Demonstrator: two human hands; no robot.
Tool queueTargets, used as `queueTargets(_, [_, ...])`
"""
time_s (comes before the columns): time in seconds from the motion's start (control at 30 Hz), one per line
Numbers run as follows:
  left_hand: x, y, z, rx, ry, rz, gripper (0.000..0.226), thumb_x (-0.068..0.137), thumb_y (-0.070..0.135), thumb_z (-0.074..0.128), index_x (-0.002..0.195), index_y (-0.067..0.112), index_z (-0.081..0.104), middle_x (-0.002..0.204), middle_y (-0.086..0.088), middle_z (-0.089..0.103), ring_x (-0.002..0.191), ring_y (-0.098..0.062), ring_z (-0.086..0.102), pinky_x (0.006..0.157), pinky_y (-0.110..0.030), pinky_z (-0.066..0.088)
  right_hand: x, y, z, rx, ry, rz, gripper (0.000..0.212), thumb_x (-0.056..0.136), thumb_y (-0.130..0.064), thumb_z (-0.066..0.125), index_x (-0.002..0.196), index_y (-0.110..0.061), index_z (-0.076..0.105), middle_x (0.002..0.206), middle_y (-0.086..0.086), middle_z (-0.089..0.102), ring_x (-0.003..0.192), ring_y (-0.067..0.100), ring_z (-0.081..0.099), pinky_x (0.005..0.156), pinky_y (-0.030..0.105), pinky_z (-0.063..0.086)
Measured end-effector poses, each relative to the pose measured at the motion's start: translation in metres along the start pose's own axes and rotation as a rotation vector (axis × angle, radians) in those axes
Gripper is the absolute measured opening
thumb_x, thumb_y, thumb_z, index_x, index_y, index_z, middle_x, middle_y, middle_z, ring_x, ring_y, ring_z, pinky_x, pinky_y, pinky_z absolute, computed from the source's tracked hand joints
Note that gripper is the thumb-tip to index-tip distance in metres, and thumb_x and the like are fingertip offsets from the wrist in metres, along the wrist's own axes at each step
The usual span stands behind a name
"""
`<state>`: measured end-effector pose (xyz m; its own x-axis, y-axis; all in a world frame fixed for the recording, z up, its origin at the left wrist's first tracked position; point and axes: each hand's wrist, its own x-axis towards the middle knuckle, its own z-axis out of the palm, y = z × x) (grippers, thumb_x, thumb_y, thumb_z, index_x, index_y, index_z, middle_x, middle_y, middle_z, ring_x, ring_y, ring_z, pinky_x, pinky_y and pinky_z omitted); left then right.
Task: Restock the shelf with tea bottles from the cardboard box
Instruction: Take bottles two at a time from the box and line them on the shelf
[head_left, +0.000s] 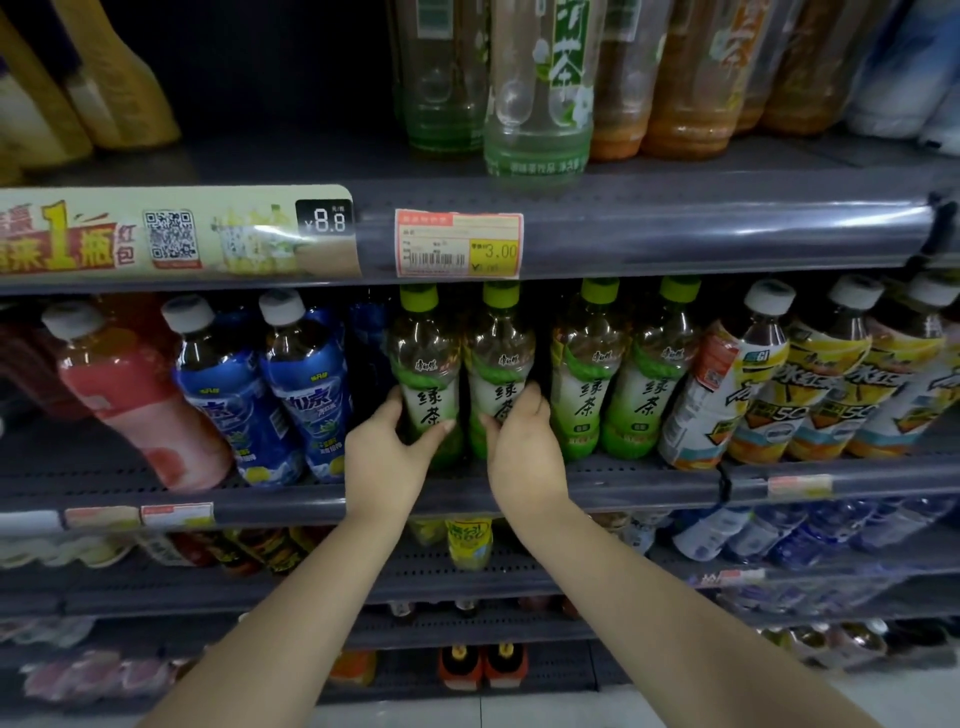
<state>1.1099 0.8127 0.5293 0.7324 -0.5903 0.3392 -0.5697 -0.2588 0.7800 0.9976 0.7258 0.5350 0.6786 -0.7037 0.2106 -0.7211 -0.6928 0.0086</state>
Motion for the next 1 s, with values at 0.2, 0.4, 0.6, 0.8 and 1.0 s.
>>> queueTargets(0.2, [-0.007,0.001,0.006,-0.048,0.006,-0.030,0.058,0.078,0.038,0.072,0.130,0.021,0.053,0.117,0.004,0.067,0.107,-0.007,0.058,0.090,-0.019,0.043,-0.016,-0.010,-0.008,0.598,0.238,0.328,0.063,0.091,-0.032,0.056,0.138,0.003,0.032,0.133,0.021,0.049,0.110,0.027,0.060,0.079,0.023,0.051])
queueTargets(0.4, [-0.010,0.002,0.011,-0.062,0.023,-0.051,0.061,0.079,0.037,0.071,0.134,0.021,0.049,0.117,0.004,0.066,0.103,-0.002,0.053,0.087,-0.017,0.040,-0.018,-0.008,-0.002,0.774,0.291,0.378,0.063,0.087,-0.038,0.060,0.135,-0.005,0.038,0.130,0.013,0.053,0.113,0.026,0.057,0.081,0.028,0.049])
queueTargets(0.6, [-0.009,0.004,0.013,-0.061,0.034,-0.064,0.059,0.078,0.037,0.072,0.131,0.023,0.052,0.116,0.004,0.067,0.103,-0.002,0.054,0.088,-0.018,0.042,-0.019,0.000,-0.001,0.787,0.310,0.349,0.061,0.085,-0.038,0.064,0.133,-0.007,0.046,0.115,0.011,0.066,0.102,0.025,0.065,0.080,0.031,0.053])
queueTargets(0.8, [-0.012,0.006,0.018,-0.068,0.032,-0.079,0.061,0.079,0.035,0.071,0.135,0.021,0.049,0.121,0.000,0.066,0.114,-0.013,0.057,0.093,-0.019,0.040,-0.020,0.003,0.001,0.790,0.325,0.386,0.062,0.083,-0.039,0.067,0.132,-0.008,0.048,0.108,0.011,0.069,0.092,0.025,0.067,0.075,0.032,0.054])
queueTargets(1.0, [-0.017,0.012,0.018,-0.082,-0.018,-0.111,0.064,0.083,0.033,0.068,0.140,0.019,0.040,0.128,-0.002,0.060,0.121,-0.017,0.053,0.100,-0.026,0.041,-0.021,0.007,0.001,0.836,0.291,0.356,0.064,0.083,-0.041,0.066,0.135,-0.009,0.045,0.111,0.011,0.068,0.094,0.023,0.067,0.077,0.034,0.055])
